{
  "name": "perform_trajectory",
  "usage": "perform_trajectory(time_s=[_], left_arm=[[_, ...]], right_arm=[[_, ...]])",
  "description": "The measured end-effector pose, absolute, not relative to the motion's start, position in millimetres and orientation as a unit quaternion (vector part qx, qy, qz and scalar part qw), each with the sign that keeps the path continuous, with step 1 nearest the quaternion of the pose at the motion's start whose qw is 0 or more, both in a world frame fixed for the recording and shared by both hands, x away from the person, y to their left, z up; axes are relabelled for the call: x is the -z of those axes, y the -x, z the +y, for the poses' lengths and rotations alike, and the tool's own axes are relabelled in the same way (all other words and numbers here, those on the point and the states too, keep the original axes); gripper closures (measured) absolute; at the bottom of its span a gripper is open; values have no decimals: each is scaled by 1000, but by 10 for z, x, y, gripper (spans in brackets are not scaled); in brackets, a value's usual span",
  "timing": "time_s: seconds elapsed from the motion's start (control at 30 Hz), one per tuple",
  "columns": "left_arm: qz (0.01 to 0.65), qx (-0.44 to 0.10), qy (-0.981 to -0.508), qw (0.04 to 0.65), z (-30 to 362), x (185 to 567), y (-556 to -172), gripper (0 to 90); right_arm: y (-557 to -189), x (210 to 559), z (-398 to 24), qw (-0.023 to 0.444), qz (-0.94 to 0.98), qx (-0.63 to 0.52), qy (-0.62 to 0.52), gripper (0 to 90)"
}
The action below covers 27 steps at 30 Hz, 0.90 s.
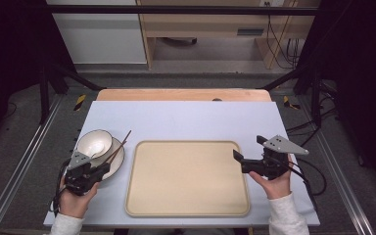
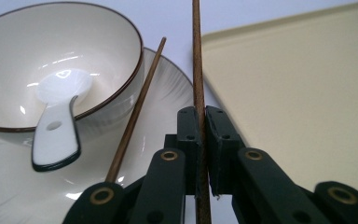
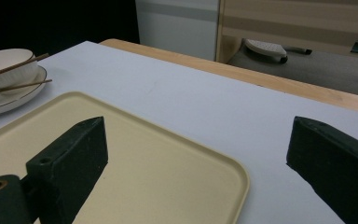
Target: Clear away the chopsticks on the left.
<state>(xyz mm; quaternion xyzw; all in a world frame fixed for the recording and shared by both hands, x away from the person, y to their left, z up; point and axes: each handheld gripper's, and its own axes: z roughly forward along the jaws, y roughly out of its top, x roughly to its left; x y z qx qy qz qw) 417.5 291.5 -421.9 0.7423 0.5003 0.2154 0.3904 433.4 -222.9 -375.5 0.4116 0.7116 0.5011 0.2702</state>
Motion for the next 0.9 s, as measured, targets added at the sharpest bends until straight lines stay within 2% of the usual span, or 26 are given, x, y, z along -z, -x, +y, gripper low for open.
perform_trajectory(time_s=[0.43, 0.9], left_arm=[[519, -257, -703, 413, 2558, 4159, -3990, 846], [534, -268, -680, 425, 2248, 4078, -3977, 846]], right_arm=[[-4330, 3753, -2228, 273, 710, -499, -415, 54], [-4303, 3710, -2270, 277, 701, -509, -416, 51]])
